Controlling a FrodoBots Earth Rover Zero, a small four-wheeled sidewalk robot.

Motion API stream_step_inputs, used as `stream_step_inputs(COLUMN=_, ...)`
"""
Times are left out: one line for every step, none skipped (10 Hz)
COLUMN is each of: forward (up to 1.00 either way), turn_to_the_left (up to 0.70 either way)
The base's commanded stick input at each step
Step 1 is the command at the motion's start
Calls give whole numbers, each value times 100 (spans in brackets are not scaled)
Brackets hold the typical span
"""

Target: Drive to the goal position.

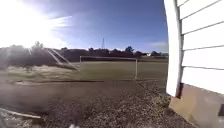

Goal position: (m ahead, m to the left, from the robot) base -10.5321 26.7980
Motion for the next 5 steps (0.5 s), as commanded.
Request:
stream_step_inputs(forward=0, turn_to_the_left=0)
stream_step_inputs(forward=0, turn_to_the_left=0)
stream_step_inputs(forward=0, turn_to_the_left=0)
stream_step_inputs(forward=0, turn_to_the_left=0)
stream_step_inputs(forward=70, turn_to_the_left=0)
